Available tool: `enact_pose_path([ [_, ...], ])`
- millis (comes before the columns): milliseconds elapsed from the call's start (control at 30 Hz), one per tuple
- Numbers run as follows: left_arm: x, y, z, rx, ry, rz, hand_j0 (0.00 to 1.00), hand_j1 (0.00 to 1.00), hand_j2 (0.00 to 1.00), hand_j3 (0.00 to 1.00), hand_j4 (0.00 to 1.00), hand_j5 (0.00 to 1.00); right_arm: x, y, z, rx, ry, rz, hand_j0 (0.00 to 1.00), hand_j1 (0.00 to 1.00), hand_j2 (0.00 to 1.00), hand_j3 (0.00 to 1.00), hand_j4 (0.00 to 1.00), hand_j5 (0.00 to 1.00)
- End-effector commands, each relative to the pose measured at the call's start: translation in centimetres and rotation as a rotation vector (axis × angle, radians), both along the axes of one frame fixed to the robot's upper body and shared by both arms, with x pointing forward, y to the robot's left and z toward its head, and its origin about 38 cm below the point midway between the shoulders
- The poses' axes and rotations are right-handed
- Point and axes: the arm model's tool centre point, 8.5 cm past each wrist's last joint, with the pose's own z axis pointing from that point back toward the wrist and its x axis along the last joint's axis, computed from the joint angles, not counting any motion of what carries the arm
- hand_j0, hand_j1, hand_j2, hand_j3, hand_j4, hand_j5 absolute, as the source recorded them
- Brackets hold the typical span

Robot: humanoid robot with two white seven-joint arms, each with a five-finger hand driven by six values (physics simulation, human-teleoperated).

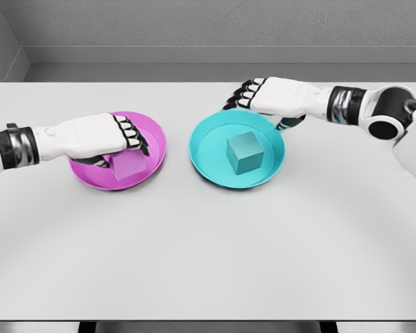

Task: Place the blocks in the corresponding plates according to their colors

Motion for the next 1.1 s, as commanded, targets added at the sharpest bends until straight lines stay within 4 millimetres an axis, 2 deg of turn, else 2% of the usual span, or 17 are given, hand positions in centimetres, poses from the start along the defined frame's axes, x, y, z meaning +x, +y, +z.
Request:
enact_pose_path([
  [0, 0.4, 0.6, -0.2, -0.003, 0.009, 0.023, 0.71, 0.71, 0.71, 0.71, 0.71, 0.71, 0.5, -2.9, 2.5, 0.04, -0.041, -0.063, 1.0, 1.0, 1.0, 1.0, 1.0, 1.0],
  [100, 1.1, 1.1, -0.2, -0.004, 0.009, 0.049, 0.71, 0.71, 0.71, 0.71, 0.71, 0.71, 0.3, -6.3, 3.8, 0.071, -0.055, -0.127, 1.0, 1.0, 1.0, 1.0, 1.0, 1.0],
  [200, 2.0, 1.0, -0.7, -0.019, 0.019, 0.069, 0.71, 0.71, 0.71, 0.71, 0.71, 0.71, -0.5, -10.7, 4.3, 0.135, -0.077, -0.214, 1.0, 1.0, 1.0, 1.0, 1.0, 1.0],
  [367, 3.1, 1.3, -1.0, -0.029, 0.028, 0.103, 0.73, 0.73, 0.73, 0.73, 0.73, 0.73, -3.1, -14.1, 5.4, 0.186, -0.141, -0.262, 1.0, 1.0, 1.0, 1.0, 1.0, 1.0],
  [400, 3.2, 1.7, -1.0, -0.03, 0.028, 0.114, 0.74, 0.74, 0.74, 0.74, 0.74, 0.74, -3.3, -14.4, 5.1, 0.186, -0.134, -0.272, 1.0, 1.0, 1.0, 1.0, 1.0, 1.0],
  [467, 3.5, 2.1, -0.8, -0.04, 0.02, 0.129, 0.95, 0.95, 0.95, 0.95, 0.95, 0.95, -4.0, -14.3, 4.5, 0.174, -0.125, -0.258, 1.0, 1.0, 1.0, 1.0, 1.0, 1.0],
  [500, 3.5, 2.0, -0.7, -0.046, 0.018, 0.128, 1.0, 1.0, 1.0, 1.0, 1.0, 1.0, -4.6, -14.4, 4.6, 0.172, -0.132, -0.254, 1.0, 1.0, 1.0, 1.0, 1.0, 1.0],
  [567, 3.5, 2.0, -0.7, -0.047, 0.017, 0.127, 1.0, 1.0, 1.0, 1.0, 1.0, 1.0, -6.0, -14.7, 4.7, 0.198, -0.154, -0.255, 1.0, 1.0, 1.0, 1.0, 1.0, 1.0],
  [667, 3.6, 2.1, -0.5, -0.049, 0.012, 0.132, 1.0, 1.0, 1.0, 1.0, 1.0, 1.0, -7.0, -14.6, 3.2, 0.199, -0.126, -0.252, 1.0, 1.0, 1.0, 1.0, 1.0, 1.0],
  [733, 3.7, 2.2, -0.2, -0.053, 0.007, 0.136, 1.0, 1.0, 1.0, 1.0, 1.0, 1.0, -7.5, -15.5, 2.7, 0.208, -0.12, -0.278, 1.0, 1.0, 1.0, 1.0, 1.0, 1.0],
  [833, 3.5, 2.5, 0.0, -0.086, 0.022, 0.14, 1.0, 1.0, 1.0, 1.0, 1.0, 1.0, -9.0, -15.2, 1.8, 0.211, -0.107, -0.265, 1.0, 1.0, 1.0, 1.0, 1.0, 1.0],
  [867, 3.3, 3.1, 0.3, -0.109, 0.034, 0.152, 1.0, 1.0, 1.0, 1.0, 1.0, 1.0, -9.6, -15.4, 1.5, 0.214, -0.105, -0.27, 1.0, 1.0, 1.0, 1.0, 1.0, 1.0],
  [933, 3.1, 5.9, 1.8, -0.13, 0.036, 0.204, 1.0, 1.0, 1.0, 1.0, 1.0, 1.0, -10.2, -15.8, 0.8, 0.215, -0.09, -0.282, 1.0, 1.0, 1.0, 1.0, 1.0, 1.0],
  [1067, 2.3, 10.7, 4.4, -0.102, -0.002, 0.293, 1.0, 1.0, 1.0, 1.0, 1.0, 1.0, -10.1, -15.8, 0.7, 0.216, -0.088, -0.284, 1.0, 1.0, 1.0, 1.0, 1.0, 1.0],
])
